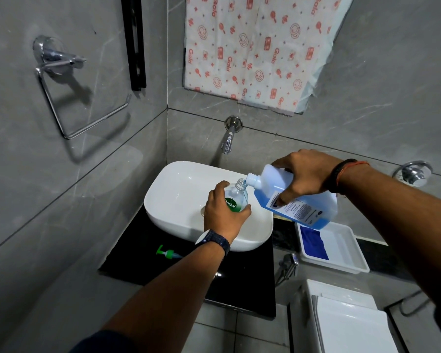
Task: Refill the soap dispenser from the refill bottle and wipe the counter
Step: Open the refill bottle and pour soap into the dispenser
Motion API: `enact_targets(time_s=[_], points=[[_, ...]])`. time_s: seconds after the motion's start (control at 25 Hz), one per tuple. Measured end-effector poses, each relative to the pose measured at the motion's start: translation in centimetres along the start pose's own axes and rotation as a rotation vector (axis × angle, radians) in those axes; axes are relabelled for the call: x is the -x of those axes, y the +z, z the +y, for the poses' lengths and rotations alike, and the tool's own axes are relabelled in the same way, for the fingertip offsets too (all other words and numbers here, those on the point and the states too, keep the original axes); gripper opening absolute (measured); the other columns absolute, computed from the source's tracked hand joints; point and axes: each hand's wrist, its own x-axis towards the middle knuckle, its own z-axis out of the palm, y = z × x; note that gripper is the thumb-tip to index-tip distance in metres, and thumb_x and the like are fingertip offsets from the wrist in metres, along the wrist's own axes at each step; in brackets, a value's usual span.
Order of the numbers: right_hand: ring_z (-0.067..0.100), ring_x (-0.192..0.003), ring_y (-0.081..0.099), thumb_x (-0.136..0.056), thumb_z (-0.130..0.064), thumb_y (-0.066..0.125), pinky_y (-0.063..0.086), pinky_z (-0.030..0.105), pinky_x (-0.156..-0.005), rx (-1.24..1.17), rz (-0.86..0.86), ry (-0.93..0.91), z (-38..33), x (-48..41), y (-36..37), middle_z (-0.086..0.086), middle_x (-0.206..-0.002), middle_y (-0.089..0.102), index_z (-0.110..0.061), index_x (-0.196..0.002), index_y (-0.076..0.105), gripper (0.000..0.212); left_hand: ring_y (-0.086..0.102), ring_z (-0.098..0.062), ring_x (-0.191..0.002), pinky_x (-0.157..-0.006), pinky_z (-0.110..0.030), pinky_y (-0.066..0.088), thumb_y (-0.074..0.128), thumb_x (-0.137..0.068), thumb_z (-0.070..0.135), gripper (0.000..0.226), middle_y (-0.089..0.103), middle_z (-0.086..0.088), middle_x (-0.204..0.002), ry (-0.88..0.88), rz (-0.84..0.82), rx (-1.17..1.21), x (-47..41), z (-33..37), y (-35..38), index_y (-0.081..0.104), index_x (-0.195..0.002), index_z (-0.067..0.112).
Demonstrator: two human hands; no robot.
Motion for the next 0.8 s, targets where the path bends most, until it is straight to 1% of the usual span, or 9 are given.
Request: enact_targets(time_s=[0.2,0.36,0.48,0.8], points=[[0.014,-0.072,0.060,-0.055,-0.070,0.072,0.042,0.024,-0.056,-0.009,0.000,0.002,0.04,0.16,-0.05,-0.009,-0.086,0.062,-0.031,-0.116,0.058,0.074,0.057,-0.024,-0.100,-0.084,-0.037,0.050,0.083,-0.057,0.035,0.074,0.057,-0.001,-0.114,0.001,-0.001,-0.003,0.04,0.10,0.05,0.043,-0.119,0.029],[0.013,-0.070,0.059,-0.052,-0.071,0.071,0.044,0.026,-0.058,-0.014,0.004,0.006,0.18,0.19,-0.20,-0.010,-0.081,0.061,-0.032,-0.111,0.059,0.072,0.058,-0.024,-0.098,-0.083,-0.036,0.050,0.083,-0.057,0.034,0.074,0.057,-0.001,-0.113,0.014,0.002,0.001,-0.02,0.24,0.08,0.043,-0.119,0.029],[0.013,-0.070,0.058,-0.053,-0.070,0.072,0.042,0.025,-0.057,-0.015,0.004,0.006,0.21,0.17,-0.30,-0.011,-0.080,0.061,-0.032,-0.111,0.059,0.071,0.058,-0.024,-0.099,-0.083,-0.037,0.050,0.083,-0.056,0.034,0.074,0.057,-0.001,-0.113,0.014,0.003,-0.002,-0.11,0.33,0.12,0.043,-0.118,0.029],[0.016,-0.074,0.062,-0.054,-0.069,0.073,0.046,0.026,-0.060,-0.012,-0.014,0.019,0.42,-0.11,-0.33,-0.009,-0.085,0.064,-0.030,-0.113,0.059,0.072,0.058,-0.024,-0.099,-0.084,-0.038,0.051,0.082,-0.057,0.035,0.074,0.056,0.000,-0.113,0.005,-0.004,-0.003,-0.28,0.26,0.42,0.042,-0.119,0.031]])
